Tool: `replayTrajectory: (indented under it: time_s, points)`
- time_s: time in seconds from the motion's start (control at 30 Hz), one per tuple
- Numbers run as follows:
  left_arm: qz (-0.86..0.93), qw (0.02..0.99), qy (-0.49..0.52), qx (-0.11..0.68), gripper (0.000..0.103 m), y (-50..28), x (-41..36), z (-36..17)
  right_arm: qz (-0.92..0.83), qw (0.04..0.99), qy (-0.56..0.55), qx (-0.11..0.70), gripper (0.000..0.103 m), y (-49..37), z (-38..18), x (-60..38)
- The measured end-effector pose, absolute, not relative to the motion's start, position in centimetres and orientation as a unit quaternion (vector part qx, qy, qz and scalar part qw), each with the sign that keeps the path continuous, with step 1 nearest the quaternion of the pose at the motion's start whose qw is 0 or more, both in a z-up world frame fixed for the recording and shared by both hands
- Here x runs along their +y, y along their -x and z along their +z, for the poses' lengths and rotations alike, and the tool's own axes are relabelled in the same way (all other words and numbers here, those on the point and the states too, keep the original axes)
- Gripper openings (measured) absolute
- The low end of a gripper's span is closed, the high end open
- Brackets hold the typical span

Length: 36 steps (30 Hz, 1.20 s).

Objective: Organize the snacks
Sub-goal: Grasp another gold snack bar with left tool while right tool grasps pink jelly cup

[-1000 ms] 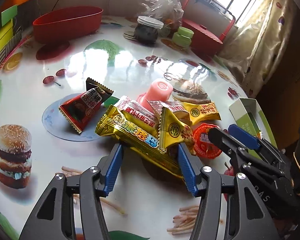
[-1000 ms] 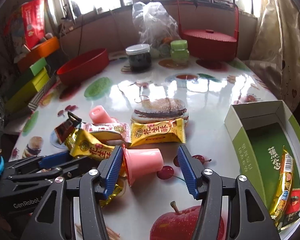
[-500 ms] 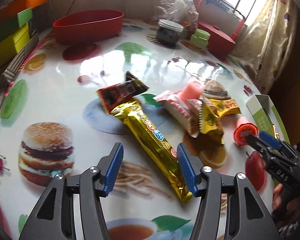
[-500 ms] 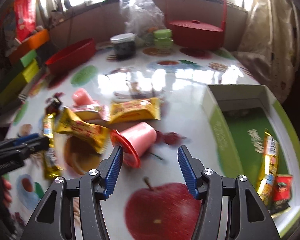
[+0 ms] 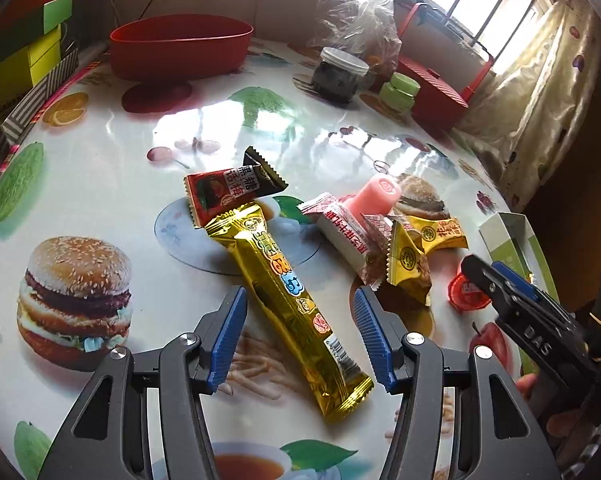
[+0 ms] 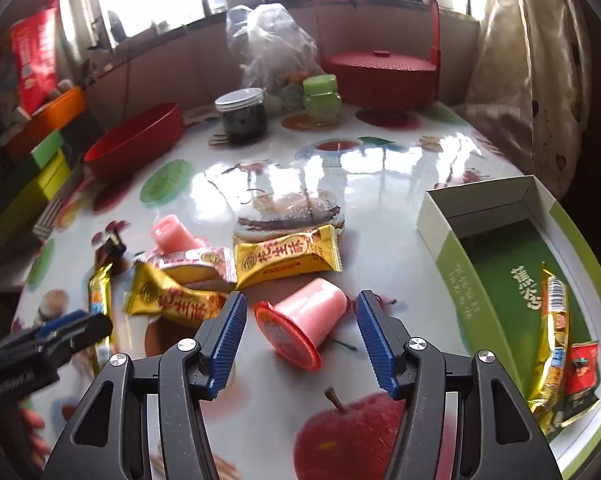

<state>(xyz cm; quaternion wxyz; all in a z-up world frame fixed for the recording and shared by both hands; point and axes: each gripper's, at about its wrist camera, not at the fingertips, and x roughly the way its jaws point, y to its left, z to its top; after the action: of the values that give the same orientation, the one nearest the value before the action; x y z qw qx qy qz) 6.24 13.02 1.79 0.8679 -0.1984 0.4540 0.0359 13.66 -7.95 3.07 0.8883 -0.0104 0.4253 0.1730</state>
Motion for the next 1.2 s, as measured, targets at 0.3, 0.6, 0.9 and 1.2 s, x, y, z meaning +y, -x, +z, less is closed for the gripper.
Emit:
replayTrajectory:
  time_s: [0.3, 0.6, 0.9, 1.2]
  points:
    - [0.048, 0.864, 0.181, 0.467, 0.057, -6.5, 12.8, 1.2, 0.142, 0.886, 0.015, 0.442, 0.058, -14.4, 1.9, -7.7]
    - [0.061, 0.864, 0.153, 0.477, 0.057, -6.1, 13.1, 1.1, 0.125, 0.884, 0.007, 0.449, 0.058, -13.3, 1.7, -10.8]
    - [0.061, 0.868, 0.153, 0.469, 0.057, -5.8, 13.8, 1.1, 0.114, 0.883, 0.005, 0.455, 0.054, -13.4, 1.1, -11.8]
    - [0.063, 0.871, 0.156, 0.462, 0.036, -5.7, 13.9, 1.1, 0.115, 0.885, 0.005, 0.452, 0.024, -13.2, 1.2, -12.0]
